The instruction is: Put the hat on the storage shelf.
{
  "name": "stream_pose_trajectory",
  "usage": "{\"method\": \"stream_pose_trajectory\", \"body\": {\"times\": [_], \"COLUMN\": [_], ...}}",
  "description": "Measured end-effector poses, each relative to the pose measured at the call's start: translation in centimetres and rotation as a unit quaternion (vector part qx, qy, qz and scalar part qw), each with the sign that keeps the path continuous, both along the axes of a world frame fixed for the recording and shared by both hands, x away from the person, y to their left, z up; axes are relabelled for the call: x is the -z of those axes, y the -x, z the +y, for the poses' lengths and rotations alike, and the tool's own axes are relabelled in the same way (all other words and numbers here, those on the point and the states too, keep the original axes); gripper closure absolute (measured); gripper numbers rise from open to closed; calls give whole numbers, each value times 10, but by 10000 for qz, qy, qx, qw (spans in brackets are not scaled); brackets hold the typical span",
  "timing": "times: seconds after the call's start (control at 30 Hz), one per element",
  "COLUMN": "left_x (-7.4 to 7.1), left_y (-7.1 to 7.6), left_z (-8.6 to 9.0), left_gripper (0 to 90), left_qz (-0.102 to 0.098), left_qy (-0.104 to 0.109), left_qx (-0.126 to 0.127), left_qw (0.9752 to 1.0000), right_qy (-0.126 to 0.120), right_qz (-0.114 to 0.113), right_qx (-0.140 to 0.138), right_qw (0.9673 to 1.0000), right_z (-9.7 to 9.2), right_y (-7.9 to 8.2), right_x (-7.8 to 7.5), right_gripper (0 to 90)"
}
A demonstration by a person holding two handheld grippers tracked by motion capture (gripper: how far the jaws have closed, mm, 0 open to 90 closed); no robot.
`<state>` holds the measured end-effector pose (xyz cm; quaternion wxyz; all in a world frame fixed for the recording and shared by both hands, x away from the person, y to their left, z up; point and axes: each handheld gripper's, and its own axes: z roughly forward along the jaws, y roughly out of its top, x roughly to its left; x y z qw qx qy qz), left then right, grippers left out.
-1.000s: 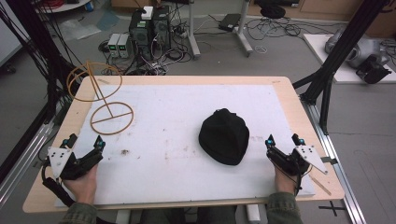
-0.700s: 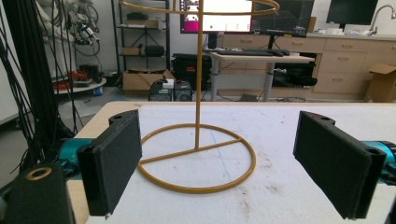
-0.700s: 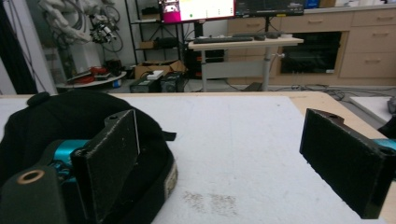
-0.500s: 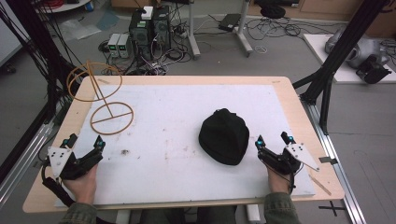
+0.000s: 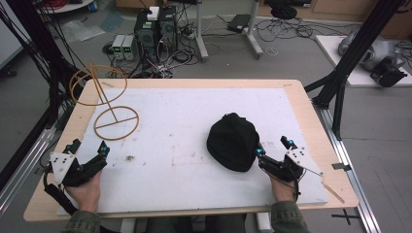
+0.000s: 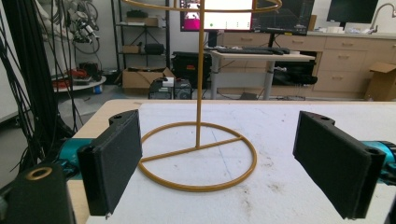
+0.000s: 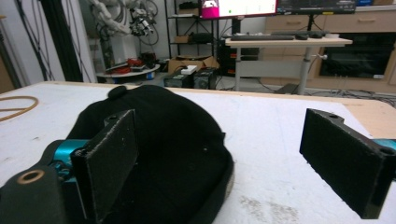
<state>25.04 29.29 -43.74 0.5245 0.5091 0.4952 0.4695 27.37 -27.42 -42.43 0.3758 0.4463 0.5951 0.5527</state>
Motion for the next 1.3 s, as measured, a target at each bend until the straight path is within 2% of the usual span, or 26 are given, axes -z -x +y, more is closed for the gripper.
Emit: {"method": "stream_pose_trajectory", "body": {"times": [0.23,0.43,0.57,0.67,0.8,0.83,1.2,1.3], "left_x": [0,0,0,0,0,0,1,0], "left_y": [0,0,0,0,0,0,0,0], "left_z": [0,0,0,0,0,0,1,0], "left_gripper": [160,160,160,160,160,160,160,160], "left_qz": [2,10,5,11,35,39,70,61], "left_qy": [-8,-4,3,9,-6,4,-12,-6], "left_qx": [1,1,5,19,34,28,40,43], "left_qw": [10000,10000,10000,10000,10000,10000,10000,10000], "right_qy": [52,225,308,319,370,410,510,614], "right_qz": [12,21,94,292,455,567,742,785], "right_qx": [-255,-449,-542,-671,-669,-677,-677,-572], "right_qw": [9997,9987,9980,9968,9960,9953,9936,9934], "right_z": [11,22,28,34,38,40,50,54], "right_y": [0,0,-2,-7,-11,-14,-24,-29], "right_x": [0,0,2,6,8,10,13,15], "right_gripper": [109,109,109,110,109,109,109,109]}}
